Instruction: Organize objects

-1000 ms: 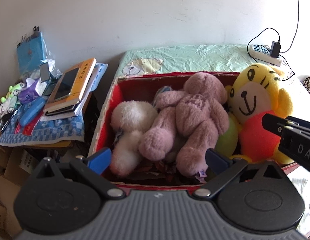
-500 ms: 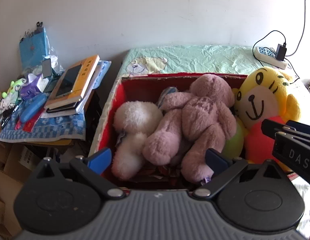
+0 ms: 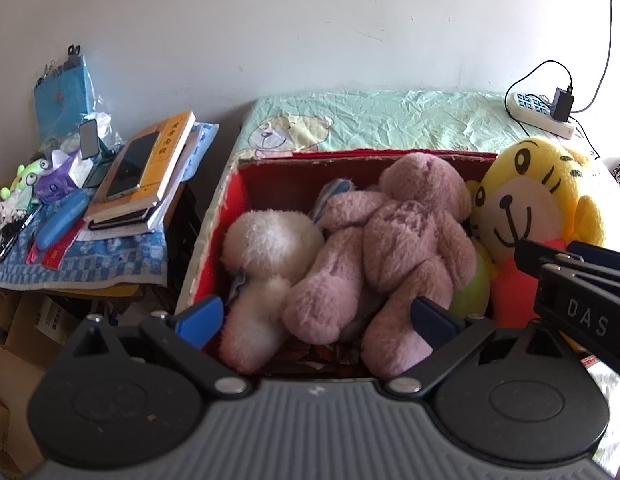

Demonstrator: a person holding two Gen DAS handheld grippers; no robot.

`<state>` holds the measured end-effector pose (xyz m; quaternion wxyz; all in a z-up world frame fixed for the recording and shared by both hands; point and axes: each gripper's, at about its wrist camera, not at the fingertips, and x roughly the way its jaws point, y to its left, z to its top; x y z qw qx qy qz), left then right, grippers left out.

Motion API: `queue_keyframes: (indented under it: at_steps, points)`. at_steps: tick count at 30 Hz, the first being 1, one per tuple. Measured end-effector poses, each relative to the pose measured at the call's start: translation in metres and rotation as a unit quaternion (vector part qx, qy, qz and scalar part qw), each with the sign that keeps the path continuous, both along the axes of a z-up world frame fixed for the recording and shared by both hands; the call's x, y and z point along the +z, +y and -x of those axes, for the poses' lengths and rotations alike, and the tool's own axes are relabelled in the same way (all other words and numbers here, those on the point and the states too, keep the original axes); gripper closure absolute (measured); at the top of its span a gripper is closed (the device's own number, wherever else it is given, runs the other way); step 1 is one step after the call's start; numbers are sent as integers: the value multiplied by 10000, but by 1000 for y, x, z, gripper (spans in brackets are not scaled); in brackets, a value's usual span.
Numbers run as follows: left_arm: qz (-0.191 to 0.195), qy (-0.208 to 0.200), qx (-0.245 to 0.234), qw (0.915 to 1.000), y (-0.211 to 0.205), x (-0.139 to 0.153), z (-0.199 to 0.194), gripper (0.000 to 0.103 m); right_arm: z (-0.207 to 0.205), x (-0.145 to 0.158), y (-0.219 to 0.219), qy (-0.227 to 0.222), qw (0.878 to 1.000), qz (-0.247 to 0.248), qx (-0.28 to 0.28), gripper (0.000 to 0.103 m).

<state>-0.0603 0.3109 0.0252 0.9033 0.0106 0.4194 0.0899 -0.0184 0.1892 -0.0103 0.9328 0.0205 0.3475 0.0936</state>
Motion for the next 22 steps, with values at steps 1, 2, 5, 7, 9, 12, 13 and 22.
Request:
queue_keyframes:
  at_steps: [1,2,5,7,9,12,13,22]
  points:
    - [5,7,-5,10000,0,0,-1,2,0,0,0,6,10000,-10,1,58]
    - [15,20,-22,10000,0,0,-2,2,-1,-1,-1,9,10000,-22,4,58]
    - [23,38,-67,10000,-1,-1,-3,2,-1,-2,-2,15,10000,-67,14,58]
    - [56,45,-127,9999,-2,-1,-4,2,-2,-2,-2,17,10000,-72,23,58]
    - [77,63,-198,9998,-3,-1,-4,2,-1,-2,-2,12,10000,-71,34,58]
    - [143,87,-270,9995,-5,-2,-4,0,-1,-2,-3,9,10000,-84,41,59]
    - [138,80,-283,9995,-5,-2,-4,0,-1,-2,-3,8,10000,-88,40,59]
    - [131,-52,-426,9990,-9,-2,2,1,0,-2,-4,-11,9999,-114,10,59]
